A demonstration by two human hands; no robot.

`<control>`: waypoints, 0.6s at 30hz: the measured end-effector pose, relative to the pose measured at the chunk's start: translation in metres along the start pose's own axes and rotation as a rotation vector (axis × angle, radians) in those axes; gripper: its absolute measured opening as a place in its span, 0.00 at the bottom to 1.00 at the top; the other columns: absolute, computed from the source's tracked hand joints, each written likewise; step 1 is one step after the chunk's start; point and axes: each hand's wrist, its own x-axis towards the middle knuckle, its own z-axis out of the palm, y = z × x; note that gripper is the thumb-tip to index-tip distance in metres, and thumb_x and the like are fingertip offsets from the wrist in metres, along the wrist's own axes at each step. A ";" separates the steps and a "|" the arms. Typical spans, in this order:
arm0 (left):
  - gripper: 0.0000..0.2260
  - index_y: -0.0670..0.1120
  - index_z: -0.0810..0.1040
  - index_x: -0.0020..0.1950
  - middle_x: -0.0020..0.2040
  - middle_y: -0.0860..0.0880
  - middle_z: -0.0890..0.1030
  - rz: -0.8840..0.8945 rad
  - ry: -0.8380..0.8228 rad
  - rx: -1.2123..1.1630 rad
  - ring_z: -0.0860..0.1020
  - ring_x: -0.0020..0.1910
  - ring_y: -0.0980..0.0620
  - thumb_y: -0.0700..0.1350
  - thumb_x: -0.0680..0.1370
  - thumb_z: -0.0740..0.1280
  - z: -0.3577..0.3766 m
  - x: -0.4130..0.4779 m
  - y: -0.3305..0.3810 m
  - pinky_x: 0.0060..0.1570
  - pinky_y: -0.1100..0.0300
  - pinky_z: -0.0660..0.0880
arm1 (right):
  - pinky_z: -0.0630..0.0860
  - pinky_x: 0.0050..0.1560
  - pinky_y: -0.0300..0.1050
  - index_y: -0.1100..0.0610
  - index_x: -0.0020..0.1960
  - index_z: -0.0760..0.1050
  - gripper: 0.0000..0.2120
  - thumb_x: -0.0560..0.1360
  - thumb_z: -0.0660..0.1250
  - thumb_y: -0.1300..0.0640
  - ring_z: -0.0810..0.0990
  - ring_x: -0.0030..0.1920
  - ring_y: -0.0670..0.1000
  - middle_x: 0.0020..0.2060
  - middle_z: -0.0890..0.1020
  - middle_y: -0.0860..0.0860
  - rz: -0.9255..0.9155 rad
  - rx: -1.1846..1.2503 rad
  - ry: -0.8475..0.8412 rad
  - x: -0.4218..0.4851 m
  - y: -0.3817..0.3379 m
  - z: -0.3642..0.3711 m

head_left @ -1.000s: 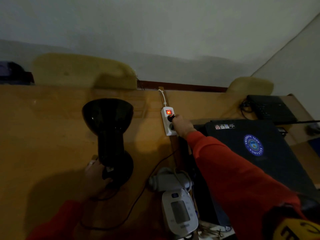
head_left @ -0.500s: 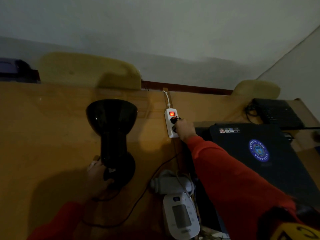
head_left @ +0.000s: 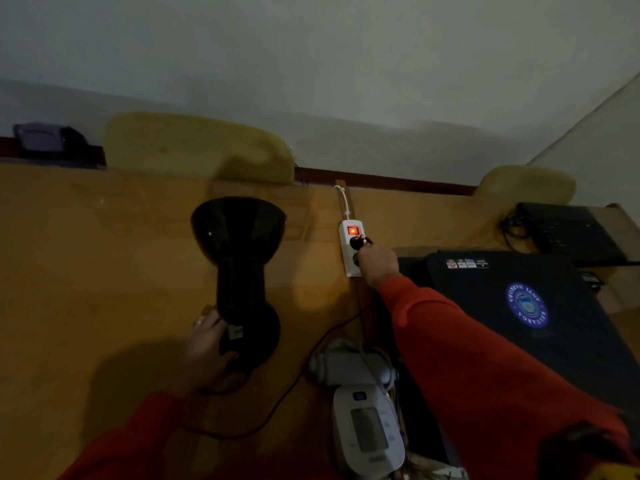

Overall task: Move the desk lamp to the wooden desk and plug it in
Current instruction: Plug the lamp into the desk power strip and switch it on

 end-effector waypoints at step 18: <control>0.35 0.45 0.63 0.73 0.77 0.42 0.54 -0.040 -0.048 -0.017 0.55 0.76 0.39 0.49 0.71 0.74 0.001 -0.038 0.017 0.74 0.42 0.58 | 0.78 0.52 0.44 0.64 0.56 0.76 0.12 0.75 0.66 0.58 0.81 0.51 0.55 0.51 0.82 0.61 -0.440 1.106 -0.037 -0.156 -0.146 -0.001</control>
